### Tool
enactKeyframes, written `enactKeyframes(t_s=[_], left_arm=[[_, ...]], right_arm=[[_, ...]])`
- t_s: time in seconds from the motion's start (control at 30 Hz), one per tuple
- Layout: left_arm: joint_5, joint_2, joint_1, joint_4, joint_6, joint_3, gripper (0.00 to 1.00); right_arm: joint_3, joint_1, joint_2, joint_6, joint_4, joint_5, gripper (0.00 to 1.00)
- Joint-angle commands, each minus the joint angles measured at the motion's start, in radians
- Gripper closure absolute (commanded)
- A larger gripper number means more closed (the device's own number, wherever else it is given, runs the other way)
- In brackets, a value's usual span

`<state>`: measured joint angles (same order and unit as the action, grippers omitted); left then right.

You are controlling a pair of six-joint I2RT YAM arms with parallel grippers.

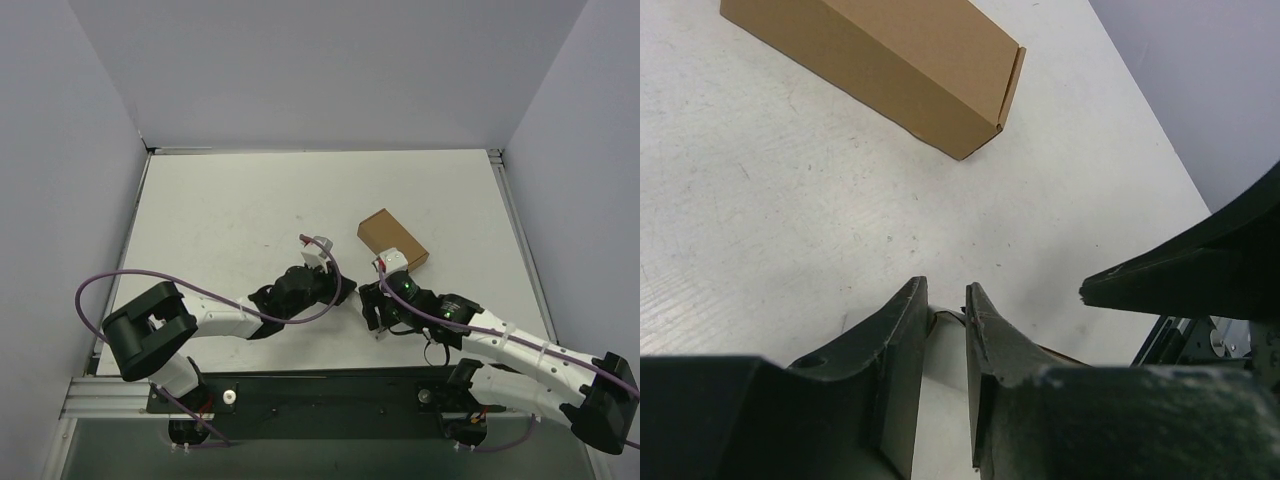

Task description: Fold the paper box

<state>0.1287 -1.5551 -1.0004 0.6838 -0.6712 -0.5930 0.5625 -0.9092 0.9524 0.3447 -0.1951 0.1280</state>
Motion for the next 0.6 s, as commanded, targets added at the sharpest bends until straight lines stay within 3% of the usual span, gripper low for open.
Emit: enactKeyframes(t_s=[0.0,0.3,0.57], left_arm=[[0.018,-0.043,-0.026,-0.280,0.044,0.001,0.70],[0.069,-0.026,-0.052,-0.366,0.059,-0.045,0.70],[0.089,-0.020,-0.060,-0.374,0.059,-0.050,0.70]], right_arm=[[0.105,0.010,-0.047,0.121,-0.202,0.109,0.37],[0.149,0.026,-0.196,0.489,-0.484,0.038,0.44],[0.047,-0.011,-0.296,0.681,-0.413,-0.065,0.47]])
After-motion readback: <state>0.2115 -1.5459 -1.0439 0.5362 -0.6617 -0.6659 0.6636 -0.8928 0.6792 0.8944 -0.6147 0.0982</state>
